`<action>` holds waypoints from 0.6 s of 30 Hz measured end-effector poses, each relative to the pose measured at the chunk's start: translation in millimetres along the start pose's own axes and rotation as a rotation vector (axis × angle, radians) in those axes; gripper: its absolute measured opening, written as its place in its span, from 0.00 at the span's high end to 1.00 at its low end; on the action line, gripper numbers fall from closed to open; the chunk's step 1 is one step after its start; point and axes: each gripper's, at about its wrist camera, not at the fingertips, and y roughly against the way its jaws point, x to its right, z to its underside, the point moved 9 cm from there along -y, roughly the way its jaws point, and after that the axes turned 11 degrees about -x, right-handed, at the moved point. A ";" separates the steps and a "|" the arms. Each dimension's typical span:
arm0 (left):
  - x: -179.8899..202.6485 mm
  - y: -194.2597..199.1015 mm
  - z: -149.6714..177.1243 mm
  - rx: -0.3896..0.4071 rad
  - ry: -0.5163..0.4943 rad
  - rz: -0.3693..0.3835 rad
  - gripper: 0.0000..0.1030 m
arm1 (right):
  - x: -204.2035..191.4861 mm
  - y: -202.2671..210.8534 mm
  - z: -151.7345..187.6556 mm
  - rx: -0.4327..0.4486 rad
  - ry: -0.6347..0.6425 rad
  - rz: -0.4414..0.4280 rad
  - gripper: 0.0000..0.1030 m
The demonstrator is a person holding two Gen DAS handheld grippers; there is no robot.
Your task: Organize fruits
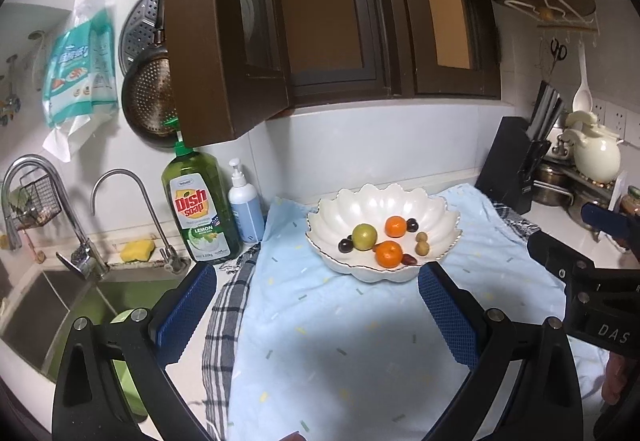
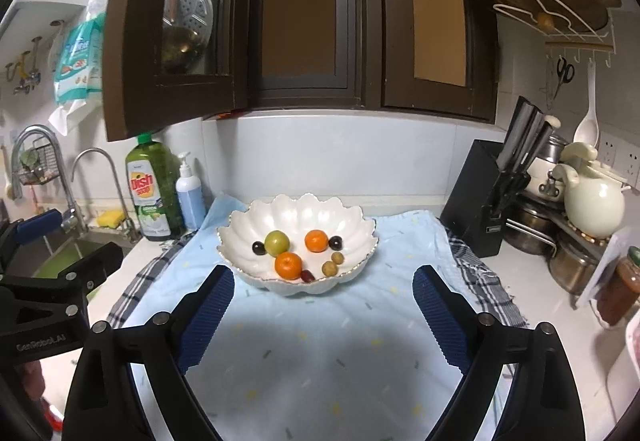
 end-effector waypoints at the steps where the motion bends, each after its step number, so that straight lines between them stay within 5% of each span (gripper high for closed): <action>1: 2.7 5.3 2.8 0.001 0.002 -0.003 0.00 | 1.5 6.3 2.7 0.004 -0.001 -0.003 0.11; 18: 47.0 86.3 63.0 -0.014 0.020 0.016 0.00 | 33.4 85.8 65.1 -0.021 0.006 -0.026 0.11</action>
